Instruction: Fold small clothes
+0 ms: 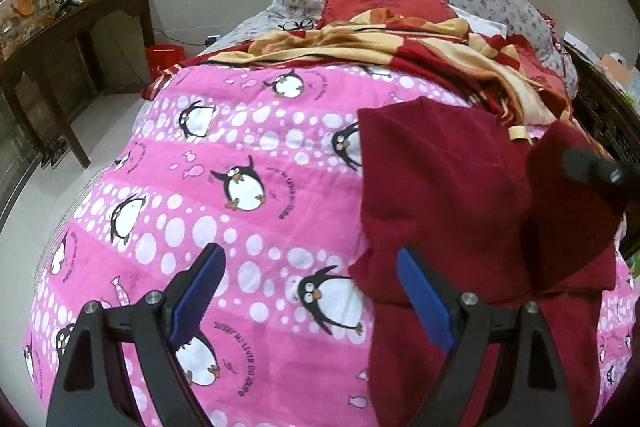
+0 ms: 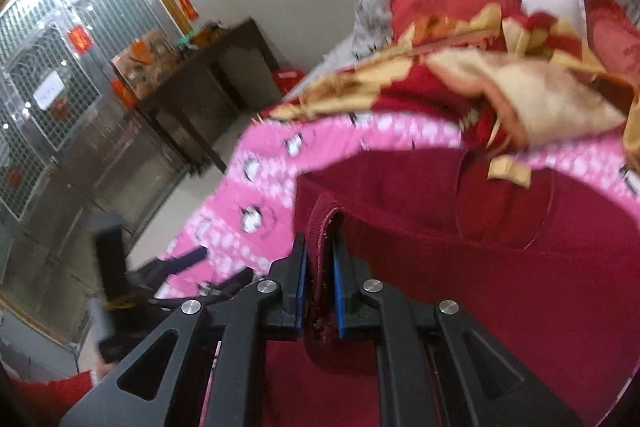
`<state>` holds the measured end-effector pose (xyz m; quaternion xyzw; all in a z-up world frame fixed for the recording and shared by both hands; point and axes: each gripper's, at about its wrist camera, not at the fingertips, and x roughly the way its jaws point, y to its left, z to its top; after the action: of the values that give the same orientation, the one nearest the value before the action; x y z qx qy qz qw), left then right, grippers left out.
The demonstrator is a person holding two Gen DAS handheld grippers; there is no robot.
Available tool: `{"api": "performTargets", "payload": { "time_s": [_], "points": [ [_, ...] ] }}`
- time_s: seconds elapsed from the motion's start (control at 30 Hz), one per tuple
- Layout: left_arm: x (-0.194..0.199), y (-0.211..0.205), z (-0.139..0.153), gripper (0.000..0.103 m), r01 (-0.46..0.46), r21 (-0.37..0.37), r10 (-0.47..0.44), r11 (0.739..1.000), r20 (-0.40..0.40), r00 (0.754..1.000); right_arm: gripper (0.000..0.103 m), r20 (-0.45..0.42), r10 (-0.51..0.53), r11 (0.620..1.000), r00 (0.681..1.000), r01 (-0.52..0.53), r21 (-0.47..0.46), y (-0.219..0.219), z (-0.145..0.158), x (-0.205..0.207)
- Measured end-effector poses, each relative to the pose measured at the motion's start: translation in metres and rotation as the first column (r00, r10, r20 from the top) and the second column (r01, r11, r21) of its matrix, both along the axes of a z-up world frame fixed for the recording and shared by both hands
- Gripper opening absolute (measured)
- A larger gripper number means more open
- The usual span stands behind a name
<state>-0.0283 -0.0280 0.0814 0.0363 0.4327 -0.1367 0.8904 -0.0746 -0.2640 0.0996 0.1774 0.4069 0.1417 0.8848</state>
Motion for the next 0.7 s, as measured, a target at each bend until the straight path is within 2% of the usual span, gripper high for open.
{"api": "performTargets", "payload": {
  "time_s": [0.2, 0.6, 0.7],
  "points": [
    [0.004, 0.002, -0.009, 0.091, -0.009, 0.007, 0.009, 1.000, -0.014, 1.000, 0.037, -0.073, -0.009, 1.000, 0.997, 0.010, 0.015, 0.010, -0.036, 0.016],
    [0.007, 0.002, -0.015, 0.091, -0.011, 0.005, 0.011, 1.000, -0.023, 1.000, 0.038, -0.144, -0.014, 0.997, 0.990, 0.025, 0.072, 0.026, -0.070, 0.030],
    [0.007, 0.003, -0.016, 0.091, -0.014, 0.007, 0.014, 1.000, -0.027, 1.000, 0.041, -0.199, 0.006, 0.995, 0.980, 0.015, 0.101, 0.027, -0.083, 0.033]
  ]
}}
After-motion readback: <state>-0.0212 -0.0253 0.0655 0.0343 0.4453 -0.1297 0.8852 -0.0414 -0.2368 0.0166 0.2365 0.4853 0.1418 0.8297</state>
